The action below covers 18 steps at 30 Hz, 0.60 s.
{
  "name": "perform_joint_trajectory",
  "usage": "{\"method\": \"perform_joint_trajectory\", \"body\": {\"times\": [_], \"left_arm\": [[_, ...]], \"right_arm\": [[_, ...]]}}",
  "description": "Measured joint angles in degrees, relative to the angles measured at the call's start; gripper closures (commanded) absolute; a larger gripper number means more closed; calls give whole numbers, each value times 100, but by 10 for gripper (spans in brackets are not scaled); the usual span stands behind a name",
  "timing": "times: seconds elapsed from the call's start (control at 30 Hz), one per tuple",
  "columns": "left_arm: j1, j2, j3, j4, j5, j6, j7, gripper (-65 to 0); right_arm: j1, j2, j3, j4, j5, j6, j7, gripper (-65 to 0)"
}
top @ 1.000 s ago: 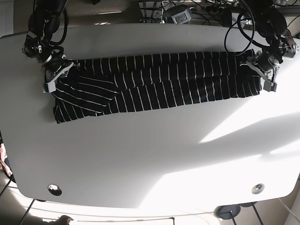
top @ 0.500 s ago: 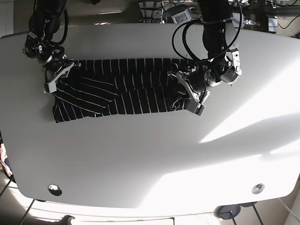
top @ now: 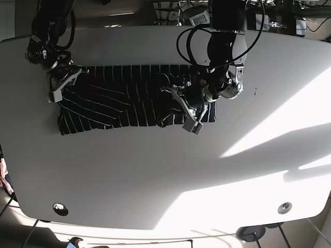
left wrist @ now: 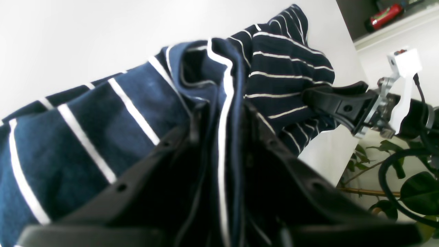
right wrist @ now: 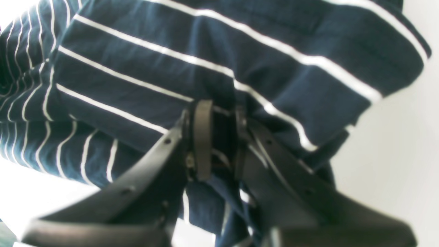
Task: Fold the T-shirt properly
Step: 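Fold the shirt end with the left gripper toward the right gripper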
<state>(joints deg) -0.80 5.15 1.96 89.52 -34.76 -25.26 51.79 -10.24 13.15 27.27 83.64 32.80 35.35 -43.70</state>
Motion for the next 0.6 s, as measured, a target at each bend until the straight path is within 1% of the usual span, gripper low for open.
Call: {"method": "perform_joint_trajectory", "body": {"times": [0.07, 0.13, 0.17, 0.2, 0.27, 0.3, 0.33, 0.37, 0.43, 0.47, 0.5, 0.53, 0.6], "left_arm": [[-55, 11, 85, -157, -2, 0, -105, -190], [-229, -33, 334, -457, 2, 42, -138, -283], [-275, -94, 483, -490, -4, 52, -157, -307], [-304, -138, 623, -494, -20, 238, -168, -329], [-317, -166, 909, -494, -37, 846, -212, -378], [-337, -168, 1043, -494, -42, 1045, -199, -394], [-389, -175, 1196, -494, -39, 1178, -173, -401], [-470, -188, 1381, -494, -35, 1209, -175, -403], [-608, -170, 1731, -487, -76, 1084, -243, -403], [-647, -149, 1803, -472, -129, 1001, -240, -401], [-640, -146, 1797, -424, -116, 1008, -332, -401], [-623, -177, 1733, -278, -96, 1027, -573, -401], [-544, -382, 1648, 120, -114, 1023, -815, -401]], "right_arm": [[2, 2, 0, 0, 0, 0, 0, -87], [0, 0, 0, 0, -2, 0, -2, -87], [0, -2, 0, 0, 0, 0, 0, -87], [0, 0, 0, 0, 0, 0, 0, -87], [0, 2, 0, 0, -2, 0, 0, -87], [0, 0, 0, 0, -2, 0, 0, -87], [0, 0, 0, 0, -2, 0, 0, -87], [0, 0, 0, 0, 0, 0, 0, -87], [2, 0, 0, 0, 0, 0, 0, -87], [2, 0, 0, 0, 0, 0, -2, -87], [4, 0, 0, 7, 2, 0, -2, -87], [2, -4, 0, 85, -4, -2, -55, -87], [-13, -33, 4, 330, -83, -9, -195, -87]]}}
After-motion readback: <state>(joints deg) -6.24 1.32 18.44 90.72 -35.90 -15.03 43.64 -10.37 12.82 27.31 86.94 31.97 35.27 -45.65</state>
